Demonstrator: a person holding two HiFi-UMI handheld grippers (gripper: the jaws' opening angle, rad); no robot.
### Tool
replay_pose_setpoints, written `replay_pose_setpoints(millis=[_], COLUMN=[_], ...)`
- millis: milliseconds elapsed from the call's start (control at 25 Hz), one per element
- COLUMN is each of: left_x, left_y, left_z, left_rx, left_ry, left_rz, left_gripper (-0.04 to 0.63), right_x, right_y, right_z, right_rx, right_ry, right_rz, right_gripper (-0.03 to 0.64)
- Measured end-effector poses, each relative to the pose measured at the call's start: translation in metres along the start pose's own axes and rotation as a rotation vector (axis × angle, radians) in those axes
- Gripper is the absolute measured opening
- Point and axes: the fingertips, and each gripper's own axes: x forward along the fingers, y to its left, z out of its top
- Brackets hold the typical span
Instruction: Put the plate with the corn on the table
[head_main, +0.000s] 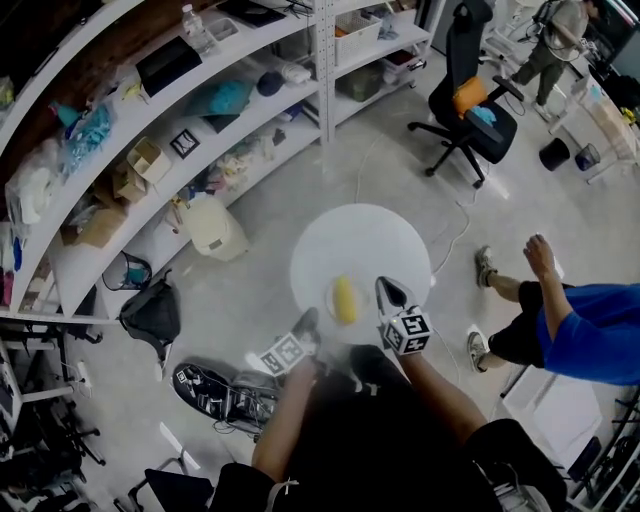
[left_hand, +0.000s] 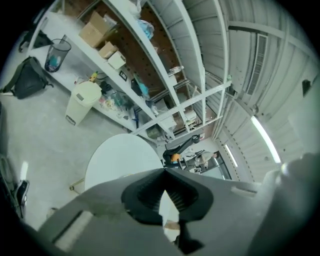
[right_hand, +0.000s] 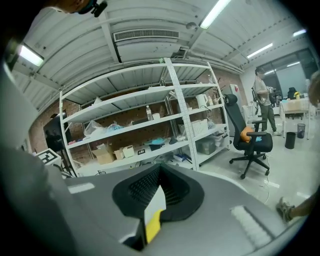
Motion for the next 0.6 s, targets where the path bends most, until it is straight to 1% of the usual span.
replay_pose_setpoints(millis=[240,360,600], left_x=[0.007,0.008,0.000], left_y=[-0.048,-0.078,-0.133], left_z=[0.023,0.033,0.054], left_rx=[0.242,0.359,0.663], left_ry=[-0.026,-0.042,-0.131], left_rz=[-0.041,-0.076,-0.106], left_gripper=[0.005,0.005,0.005], right_x=[-0.006,-0.009,-0.015], right_y=[0.005,0.008,0.014], right_z=[0.018,0.026,0.044], right_rx=[-0.010,-0.011,-0.019], right_ry=[-0.006,-0.007,-0.021], right_rz=[0.006,0.012,0.032], right_gripper=[0.009,0.009,0.008])
